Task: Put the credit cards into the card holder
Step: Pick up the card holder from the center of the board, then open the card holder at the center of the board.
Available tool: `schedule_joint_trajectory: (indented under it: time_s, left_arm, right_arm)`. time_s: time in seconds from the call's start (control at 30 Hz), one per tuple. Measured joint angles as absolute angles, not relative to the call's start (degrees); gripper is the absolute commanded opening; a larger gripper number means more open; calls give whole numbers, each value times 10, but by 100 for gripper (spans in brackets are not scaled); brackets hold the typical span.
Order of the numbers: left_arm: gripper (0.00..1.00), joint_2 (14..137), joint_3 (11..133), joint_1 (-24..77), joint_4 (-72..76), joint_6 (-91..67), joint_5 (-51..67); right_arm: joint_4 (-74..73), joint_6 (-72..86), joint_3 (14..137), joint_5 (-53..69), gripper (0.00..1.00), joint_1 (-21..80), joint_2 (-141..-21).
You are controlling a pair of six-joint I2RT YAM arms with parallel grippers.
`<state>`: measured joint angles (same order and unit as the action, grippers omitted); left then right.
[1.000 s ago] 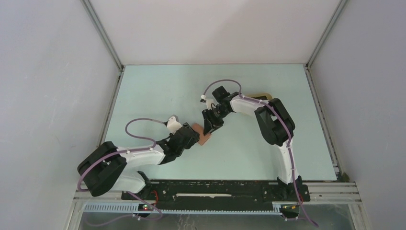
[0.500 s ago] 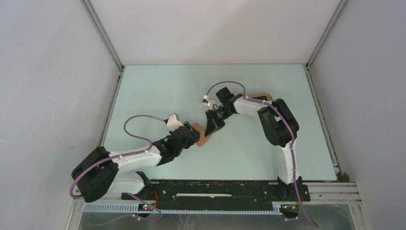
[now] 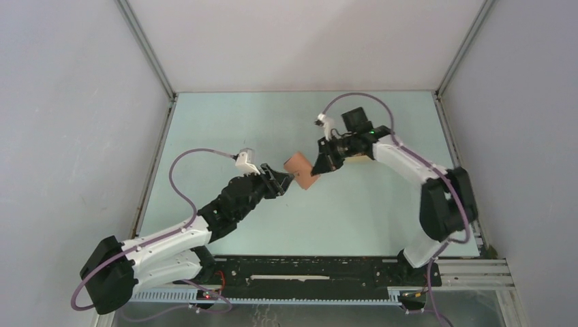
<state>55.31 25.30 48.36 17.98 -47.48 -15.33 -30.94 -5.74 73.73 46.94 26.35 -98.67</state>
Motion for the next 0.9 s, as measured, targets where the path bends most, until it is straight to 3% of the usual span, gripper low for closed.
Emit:
schedule_joint_trajectory:
  time_s: [0.33, 0.9]
  left_arm:
    - [56, 598, 298, 494, 202, -498, -121]
    - [54, 742, 495, 573, 81, -519, -280]
  right_arm:
    - [-290, -62, 663, 455, 0, 173, -792]
    - [-279, -60, 647, 418, 0, 190, -785]
